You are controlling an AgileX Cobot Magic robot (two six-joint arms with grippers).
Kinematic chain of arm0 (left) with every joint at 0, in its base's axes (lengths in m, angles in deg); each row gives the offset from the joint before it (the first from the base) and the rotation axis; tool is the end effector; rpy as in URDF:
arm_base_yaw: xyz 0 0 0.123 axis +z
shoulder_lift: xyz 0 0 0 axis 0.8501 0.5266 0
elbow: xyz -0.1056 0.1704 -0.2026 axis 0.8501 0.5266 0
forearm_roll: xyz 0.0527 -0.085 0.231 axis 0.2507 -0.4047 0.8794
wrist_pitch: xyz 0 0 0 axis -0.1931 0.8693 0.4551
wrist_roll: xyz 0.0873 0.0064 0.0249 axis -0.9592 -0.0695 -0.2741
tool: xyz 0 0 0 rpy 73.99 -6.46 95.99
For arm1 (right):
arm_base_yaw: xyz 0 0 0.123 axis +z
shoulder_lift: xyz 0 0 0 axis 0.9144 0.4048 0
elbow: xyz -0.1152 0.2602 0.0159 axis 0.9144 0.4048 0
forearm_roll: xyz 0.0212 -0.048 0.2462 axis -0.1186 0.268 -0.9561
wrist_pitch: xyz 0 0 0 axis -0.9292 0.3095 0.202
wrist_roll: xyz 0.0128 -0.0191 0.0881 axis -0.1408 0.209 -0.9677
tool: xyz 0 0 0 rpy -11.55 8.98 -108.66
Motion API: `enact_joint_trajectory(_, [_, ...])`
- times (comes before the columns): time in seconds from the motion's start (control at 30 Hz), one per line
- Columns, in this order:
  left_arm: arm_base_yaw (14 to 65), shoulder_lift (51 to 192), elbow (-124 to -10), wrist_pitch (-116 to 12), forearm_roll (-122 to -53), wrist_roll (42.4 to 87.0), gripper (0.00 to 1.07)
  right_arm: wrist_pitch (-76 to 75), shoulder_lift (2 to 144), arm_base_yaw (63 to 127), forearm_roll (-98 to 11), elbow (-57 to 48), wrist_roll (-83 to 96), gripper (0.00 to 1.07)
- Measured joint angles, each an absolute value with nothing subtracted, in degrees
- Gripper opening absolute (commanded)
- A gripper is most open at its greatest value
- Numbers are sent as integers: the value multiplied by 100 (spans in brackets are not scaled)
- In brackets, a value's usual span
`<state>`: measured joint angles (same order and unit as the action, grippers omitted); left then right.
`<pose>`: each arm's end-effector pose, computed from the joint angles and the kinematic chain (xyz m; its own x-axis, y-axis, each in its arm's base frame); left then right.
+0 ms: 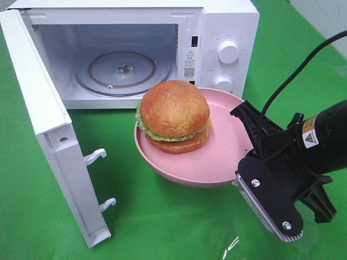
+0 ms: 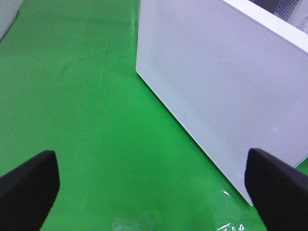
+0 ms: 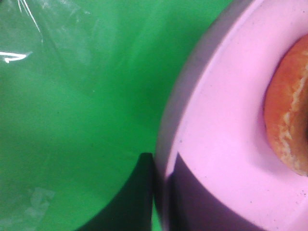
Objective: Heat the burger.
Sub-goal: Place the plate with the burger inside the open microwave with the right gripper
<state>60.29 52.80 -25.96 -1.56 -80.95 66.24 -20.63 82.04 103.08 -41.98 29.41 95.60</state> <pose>-0.0078 -0.0114 0.2808 -0.4479 -0.0442 -0.8930 0.0614 0.9949 -0.0800 0.1906 0.1424 0.1931 0.6584 -0.7501 0.0616 -0.5971 -0.5704 -0.5640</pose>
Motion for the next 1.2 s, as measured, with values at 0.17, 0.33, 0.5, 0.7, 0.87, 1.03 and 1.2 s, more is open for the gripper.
enact_joint_trajectory(0.17, [6029,5280,-2596,-156,-8095,6624,96,-2052,8204,10044,-4651,2941,10052,0])
enact_joint_trajectory(0.33, [6029,5280,-2596,-156,-8095,6624,96,-2040,8204,9975,-4742,2941,10150,0])
enact_joint_trajectory(0.5, [6029,5280,-2596,-156,-8095,6624,96,-2046,8204,9975,-4639,2941,10150,0])
enact_joint_trajectory(0.7, [6029,5280,-2596,-156,-8095,6624,96,-2046,8204,9975,-4634,2941,10150,0])
enact_joint_trajectory(0.87, [6029,5280,-2596,-156,-8095,6624,96,-2126,8227,9975,-4634,2912,10121,0])
enact_joint_trajectory(1.03, [6029,5280,-2596,-156,-8095,6624,96,-2229,8428,10176,-4622,2717,10081,0])
enact_joint_trajectory(1.2, [6029,5280,-2596,-156,-8095,6624,96,-2224,8686,10256,-4622,2488,10081,0])
